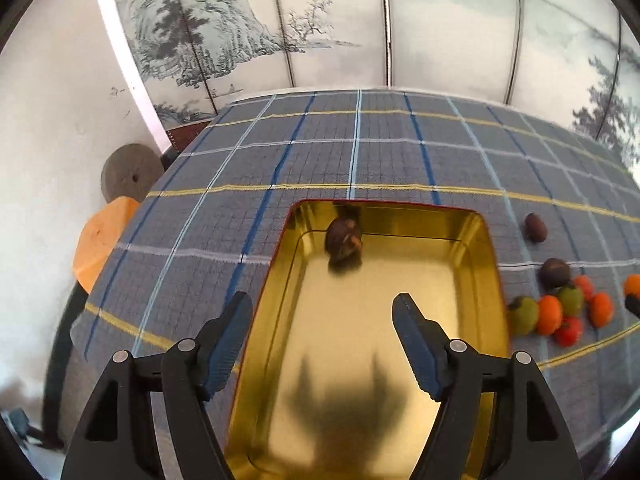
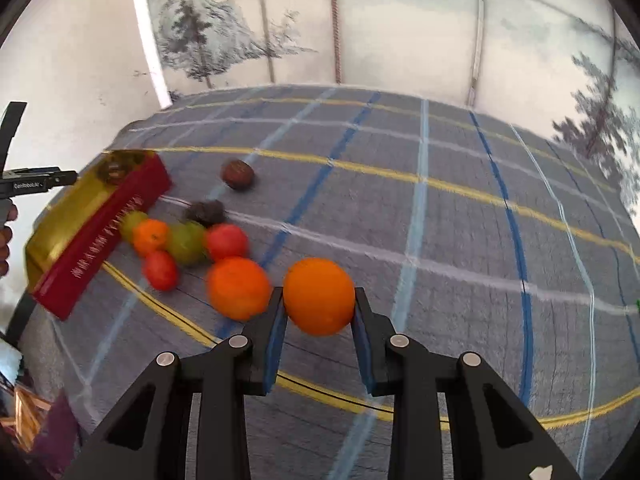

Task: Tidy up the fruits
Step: 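Lower the orange into the gold tray and open the right gripper, then grasp a green tomato with the left gripper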

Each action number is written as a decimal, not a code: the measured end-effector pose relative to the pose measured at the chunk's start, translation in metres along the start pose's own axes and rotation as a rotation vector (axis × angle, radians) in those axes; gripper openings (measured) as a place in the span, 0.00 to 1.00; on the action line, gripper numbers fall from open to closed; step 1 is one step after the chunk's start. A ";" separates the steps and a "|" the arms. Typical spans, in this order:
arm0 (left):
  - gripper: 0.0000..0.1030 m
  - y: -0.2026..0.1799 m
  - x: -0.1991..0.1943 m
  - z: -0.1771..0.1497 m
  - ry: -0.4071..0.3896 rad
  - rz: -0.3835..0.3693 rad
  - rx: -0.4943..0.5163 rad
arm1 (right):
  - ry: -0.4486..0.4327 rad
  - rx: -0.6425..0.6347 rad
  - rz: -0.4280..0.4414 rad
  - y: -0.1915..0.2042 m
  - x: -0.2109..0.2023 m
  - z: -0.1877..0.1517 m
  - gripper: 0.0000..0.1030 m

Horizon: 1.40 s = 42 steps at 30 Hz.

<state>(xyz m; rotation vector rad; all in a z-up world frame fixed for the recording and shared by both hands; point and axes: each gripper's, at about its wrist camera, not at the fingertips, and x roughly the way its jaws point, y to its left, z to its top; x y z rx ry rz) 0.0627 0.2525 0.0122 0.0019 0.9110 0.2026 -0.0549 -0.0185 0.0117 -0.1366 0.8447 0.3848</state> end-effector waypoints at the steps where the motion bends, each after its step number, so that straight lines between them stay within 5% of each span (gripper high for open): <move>1: 0.71 0.000 -0.006 -0.004 -0.008 -0.005 -0.017 | -0.012 -0.018 0.009 0.008 -0.004 0.005 0.28; 9: 0.71 0.004 -0.045 -0.026 -0.091 0.042 -0.083 | -0.071 -0.183 0.144 0.098 -0.015 0.046 0.28; 12: 0.71 0.013 -0.051 -0.031 -0.063 -0.026 -0.101 | -0.076 -0.224 0.192 0.129 -0.009 0.060 0.28; 16: 0.72 0.016 -0.061 -0.039 -0.094 0.053 -0.077 | -0.060 -0.259 0.250 0.164 0.006 0.074 0.29; 20: 0.89 0.023 -0.069 -0.045 -0.110 0.113 -0.078 | -0.011 -0.297 0.301 0.200 0.032 0.083 0.29; 23: 0.93 0.030 -0.075 -0.048 -0.127 0.166 -0.081 | 0.037 -0.324 0.324 0.225 0.054 0.085 0.29; 34: 0.95 0.048 -0.062 -0.059 -0.046 0.244 -0.104 | 0.120 -0.334 0.358 0.280 0.109 0.109 0.31; 36: 0.95 0.048 -0.061 -0.062 -0.034 0.261 -0.100 | 0.109 -0.302 0.378 0.285 0.112 0.121 0.39; 38: 0.95 0.047 -0.060 -0.063 -0.028 0.264 -0.095 | 0.066 -0.272 0.380 0.287 0.107 0.132 0.69; 42: 0.95 0.045 -0.062 -0.065 -0.031 0.256 -0.083 | -0.058 -0.169 0.422 0.266 0.078 0.147 0.75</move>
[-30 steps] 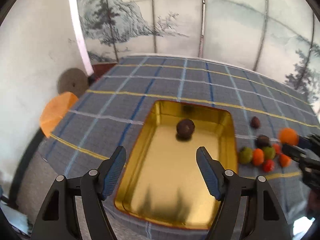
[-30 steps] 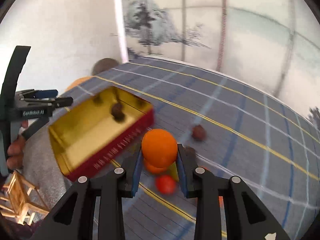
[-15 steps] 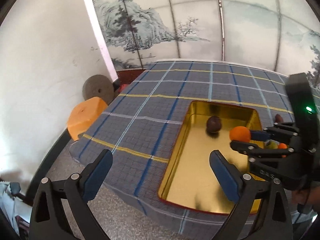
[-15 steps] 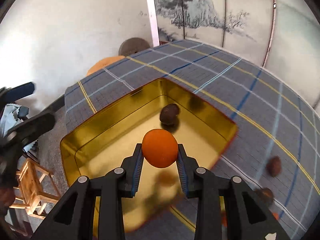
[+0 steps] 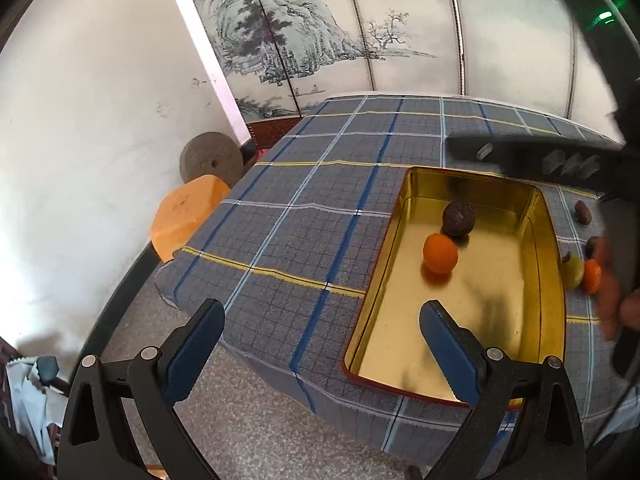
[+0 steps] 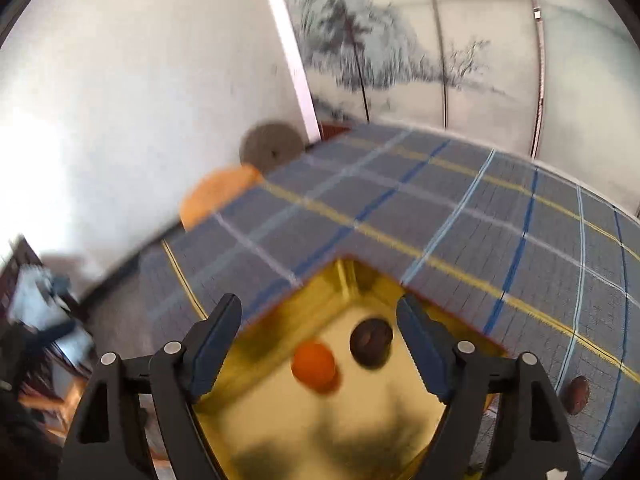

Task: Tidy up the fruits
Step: 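Grasp a green tomato with the left gripper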

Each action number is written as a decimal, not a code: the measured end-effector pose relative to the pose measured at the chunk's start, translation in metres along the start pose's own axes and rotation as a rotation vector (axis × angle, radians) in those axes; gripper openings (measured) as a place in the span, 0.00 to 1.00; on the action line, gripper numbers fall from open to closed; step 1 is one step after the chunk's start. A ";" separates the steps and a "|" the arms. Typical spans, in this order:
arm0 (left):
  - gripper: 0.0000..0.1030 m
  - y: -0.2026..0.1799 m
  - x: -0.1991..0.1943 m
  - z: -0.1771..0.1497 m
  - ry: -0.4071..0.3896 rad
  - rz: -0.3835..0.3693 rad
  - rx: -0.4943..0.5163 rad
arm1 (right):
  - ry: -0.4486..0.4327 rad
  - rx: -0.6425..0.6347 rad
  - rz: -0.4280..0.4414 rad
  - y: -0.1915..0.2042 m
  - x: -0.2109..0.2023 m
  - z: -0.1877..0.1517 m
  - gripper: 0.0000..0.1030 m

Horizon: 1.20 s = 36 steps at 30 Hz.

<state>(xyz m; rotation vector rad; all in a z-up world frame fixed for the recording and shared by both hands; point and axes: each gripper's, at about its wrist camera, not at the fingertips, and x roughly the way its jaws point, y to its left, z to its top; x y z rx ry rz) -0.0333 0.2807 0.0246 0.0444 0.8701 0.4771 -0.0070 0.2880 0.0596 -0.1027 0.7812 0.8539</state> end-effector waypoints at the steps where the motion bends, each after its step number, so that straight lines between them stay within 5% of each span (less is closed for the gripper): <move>1: 0.95 -0.001 -0.001 0.000 -0.001 -0.006 0.004 | -0.018 0.012 0.000 -0.004 -0.009 0.001 0.75; 8: 0.95 -0.018 -0.022 -0.003 -0.040 -0.176 0.078 | -0.123 0.055 -0.097 -0.057 -0.102 -0.046 0.77; 15: 0.95 -0.080 -0.058 0.001 -0.086 -0.410 0.255 | -0.013 0.075 -0.508 -0.156 -0.180 -0.152 0.78; 18: 0.95 -0.108 -0.067 0.005 -0.075 -0.528 0.323 | 0.037 0.152 -0.600 -0.200 -0.204 -0.187 0.78; 20: 0.95 -0.132 -0.073 0.009 -0.072 -0.624 0.406 | 0.034 0.196 -0.613 -0.216 -0.216 -0.201 0.78; 24: 0.95 -0.180 -0.068 0.014 -0.098 -0.651 0.647 | 0.012 0.259 -0.591 -0.232 -0.226 -0.217 0.78; 30: 0.87 -0.217 -0.036 0.027 0.045 -0.807 0.958 | -0.008 0.259 -0.539 -0.236 -0.224 -0.224 0.78; 36: 0.79 -0.240 -0.007 0.033 0.078 -0.752 1.206 | -0.022 0.260 -0.513 -0.235 -0.225 -0.228 0.78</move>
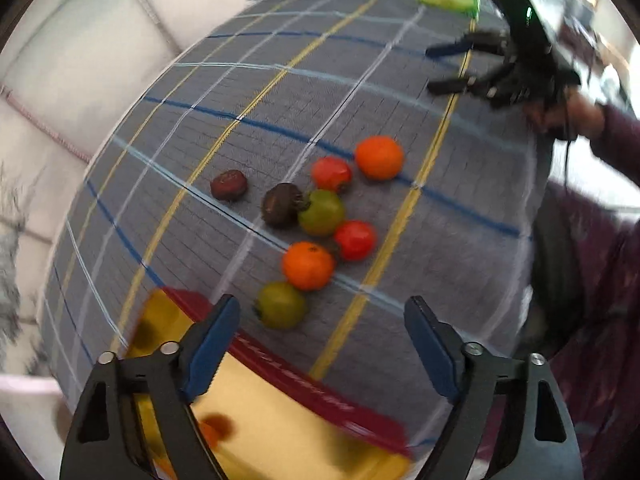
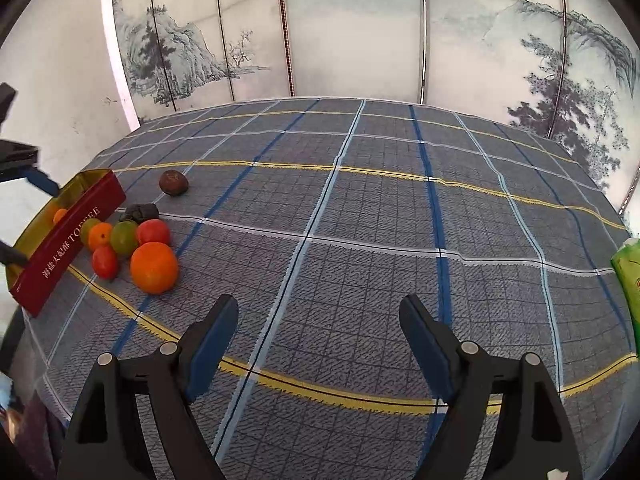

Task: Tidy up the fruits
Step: 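Grasp a green tomato with the left gripper, then place the green tomato in the tray with the left gripper while the right gripper grasps an orange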

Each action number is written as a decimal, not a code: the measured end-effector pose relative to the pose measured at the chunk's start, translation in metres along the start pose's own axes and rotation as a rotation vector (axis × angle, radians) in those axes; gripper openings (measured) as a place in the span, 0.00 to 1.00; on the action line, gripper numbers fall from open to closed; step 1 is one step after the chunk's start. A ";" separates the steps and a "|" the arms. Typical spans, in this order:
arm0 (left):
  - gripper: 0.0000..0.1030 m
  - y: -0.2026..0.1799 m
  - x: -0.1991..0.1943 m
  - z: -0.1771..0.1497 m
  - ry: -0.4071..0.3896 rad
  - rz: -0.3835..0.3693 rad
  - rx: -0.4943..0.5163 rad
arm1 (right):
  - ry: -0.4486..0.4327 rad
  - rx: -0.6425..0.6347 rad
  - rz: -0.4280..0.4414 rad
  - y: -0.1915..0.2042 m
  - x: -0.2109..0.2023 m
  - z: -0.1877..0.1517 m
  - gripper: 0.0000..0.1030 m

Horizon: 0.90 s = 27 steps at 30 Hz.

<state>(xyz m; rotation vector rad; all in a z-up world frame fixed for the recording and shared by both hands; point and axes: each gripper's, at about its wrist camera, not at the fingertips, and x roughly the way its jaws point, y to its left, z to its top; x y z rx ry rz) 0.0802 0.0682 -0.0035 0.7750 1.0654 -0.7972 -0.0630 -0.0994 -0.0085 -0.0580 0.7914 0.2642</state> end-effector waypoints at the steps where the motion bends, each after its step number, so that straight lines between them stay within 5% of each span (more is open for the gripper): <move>1: 0.77 0.004 0.006 0.001 0.016 -0.016 0.017 | 0.000 0.007 0.000 -0.001 0.000 0.000 0.78; 4: 0.60 0.014 0.027 0.003 0.080 -0.021 0.082 | 0.011 0.029 0.008 -0.004 0.002 0.000 0.78; 11: 0.42 0.029 0.070 -0.006 0.192 -0.084 0.120 | 0.028 0.026 0.000 0.000 0.005 0.000 0.78; 13: 0.35 0.036 0.068 -0.006 0.163 -0.086 0.073 | 0.033 0.025 -0.004 -0.001 0.007 0.000 0.78; 19: 0.34 0.033 0.048 -0.020 0.080 -0.050 -0.076 | 0.053 0.016 -0.009 0.001 0.010 0.001 0.78; 27: 0.34 0.006 -0.004 -0.049 -0.118 -0.001 -0.375 | 0.033 -0.074 0.161 0.043 0.000 0.017 0.78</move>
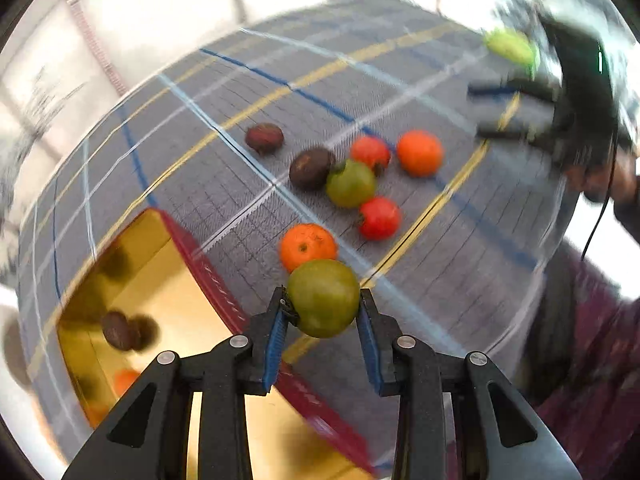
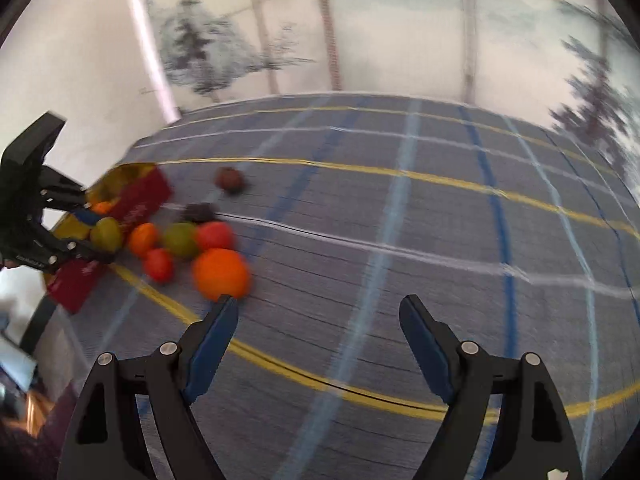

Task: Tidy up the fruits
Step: 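Place the green tomato in the tray with the left gripper while the right gripper grasps an orange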

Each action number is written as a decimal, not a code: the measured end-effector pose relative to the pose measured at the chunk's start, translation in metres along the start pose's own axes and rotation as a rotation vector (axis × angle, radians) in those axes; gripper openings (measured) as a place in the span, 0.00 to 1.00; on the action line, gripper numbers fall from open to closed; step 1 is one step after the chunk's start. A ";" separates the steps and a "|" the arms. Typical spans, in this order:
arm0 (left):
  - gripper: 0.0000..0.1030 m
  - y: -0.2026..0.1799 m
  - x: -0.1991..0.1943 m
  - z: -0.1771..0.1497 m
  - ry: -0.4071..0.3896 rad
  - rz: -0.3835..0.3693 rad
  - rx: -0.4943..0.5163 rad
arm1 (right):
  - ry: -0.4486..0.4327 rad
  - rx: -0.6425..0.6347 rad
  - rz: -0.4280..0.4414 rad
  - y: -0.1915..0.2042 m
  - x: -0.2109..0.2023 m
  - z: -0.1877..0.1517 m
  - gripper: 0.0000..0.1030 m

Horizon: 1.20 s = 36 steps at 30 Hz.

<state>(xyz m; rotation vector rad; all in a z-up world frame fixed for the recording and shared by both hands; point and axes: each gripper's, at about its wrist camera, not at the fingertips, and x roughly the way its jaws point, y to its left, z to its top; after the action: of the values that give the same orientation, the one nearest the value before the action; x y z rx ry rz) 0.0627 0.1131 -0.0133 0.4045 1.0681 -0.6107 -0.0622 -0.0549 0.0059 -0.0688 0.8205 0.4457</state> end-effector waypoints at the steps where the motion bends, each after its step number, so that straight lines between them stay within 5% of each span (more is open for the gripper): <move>1: 0.34 -0.001 -0.006 -0.002 -0.029 -0.001 -0.046 | 0.003 -0.027 0.013 0.008 0.002 0.002 0.78; 6: 0.34 -0.010 -0.032 -0.011 -0.135 -0.005 -0.245 | 0.056 -0.141 0.034 0.039 0.028 0.010 0.78; 12: 0.34 -0.018 -0.064 -0.032 -0.203 0.042 -0.335 | 0.082 -0.182 0.050 0.051 0.049 0.024 0.77; 17: 0.34 -0.008 -0.085 -0.057 -0.237 0.102 -0.435 | 0.147 -0.227 0.036 0.061 0.073 0.022 0.34; 22: 0.34 0.025 -0.089 -0.087 -0.210 0.165 -0.560 | 0.091 -0.172 -0.019 0.054 0.065 0.021 0.34; 28: 0.34 0.059 -0.071 -0.112 -0.171 0.211 -0.651 | 0.036 0.015 -0.159 0.002 0.055 0.025 0.34; 36: 0.34 0.090 -0.037 -0.125 -0.109 0.283 -0.715 | 0.028 0.038 -0.153 -0.005 0.053 0.026 0.34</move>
<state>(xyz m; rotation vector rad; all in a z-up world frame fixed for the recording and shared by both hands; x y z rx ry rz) 0.0215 0.2650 -0.0328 -0.1046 1.0277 0.0212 -0.0100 -0.0346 -0.0151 -0.1014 0.8441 0.2856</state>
